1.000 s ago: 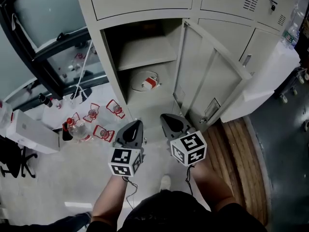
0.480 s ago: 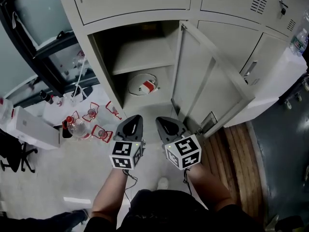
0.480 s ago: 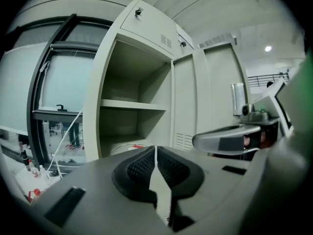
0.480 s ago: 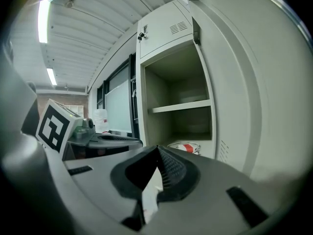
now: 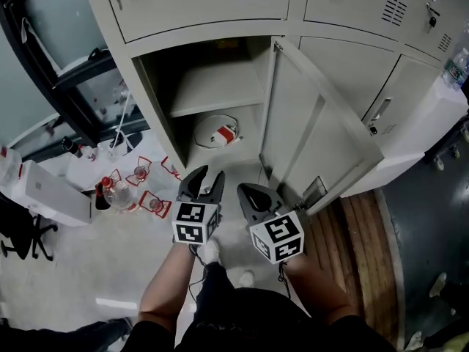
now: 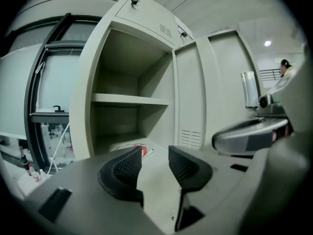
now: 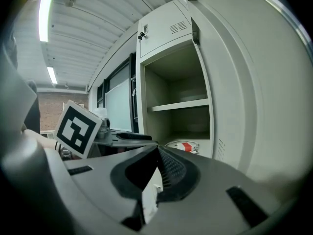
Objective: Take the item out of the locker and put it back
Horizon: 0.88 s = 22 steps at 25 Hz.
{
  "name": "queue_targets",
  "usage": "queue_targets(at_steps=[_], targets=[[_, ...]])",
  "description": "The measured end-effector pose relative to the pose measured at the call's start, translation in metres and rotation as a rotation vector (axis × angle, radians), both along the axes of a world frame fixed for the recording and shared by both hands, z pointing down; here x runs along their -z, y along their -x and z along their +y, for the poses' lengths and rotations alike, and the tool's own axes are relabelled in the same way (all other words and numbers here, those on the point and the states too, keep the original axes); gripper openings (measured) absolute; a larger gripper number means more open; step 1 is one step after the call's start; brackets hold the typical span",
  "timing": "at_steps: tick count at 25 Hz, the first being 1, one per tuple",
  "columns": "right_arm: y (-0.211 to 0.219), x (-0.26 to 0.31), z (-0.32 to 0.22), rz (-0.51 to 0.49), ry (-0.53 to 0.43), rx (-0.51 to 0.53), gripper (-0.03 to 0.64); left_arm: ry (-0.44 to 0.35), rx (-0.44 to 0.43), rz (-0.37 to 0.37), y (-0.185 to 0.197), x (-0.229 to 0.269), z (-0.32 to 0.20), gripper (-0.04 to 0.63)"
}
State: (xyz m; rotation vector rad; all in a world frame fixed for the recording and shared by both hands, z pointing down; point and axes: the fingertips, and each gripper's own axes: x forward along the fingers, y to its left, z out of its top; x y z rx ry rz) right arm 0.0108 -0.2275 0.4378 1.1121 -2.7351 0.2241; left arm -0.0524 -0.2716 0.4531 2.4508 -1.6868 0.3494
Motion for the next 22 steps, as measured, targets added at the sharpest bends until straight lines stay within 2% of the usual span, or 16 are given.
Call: queue_targets(at_steps=[5, 11, 22], targets=[[-0.001, -0.002, -0.007, 0.006, 0.003, -0.021, 0.0, 0.012, -0.029, -0.026, 0.001, -0.007, -0.026, 0.212], [0.0, -0.006, -0.022, 0.022, 0.008, -0.054, 0.0, 0.014, -0.06, -0.03, 0.001, -0.014, -0.06, 0.244], [0.005, -0.016, -0.047, 0.042, 0.036, -0.094, 0.0, 0.064, -0.098, -0.06, 0.003, -0.038, -0.113, 0.289]])
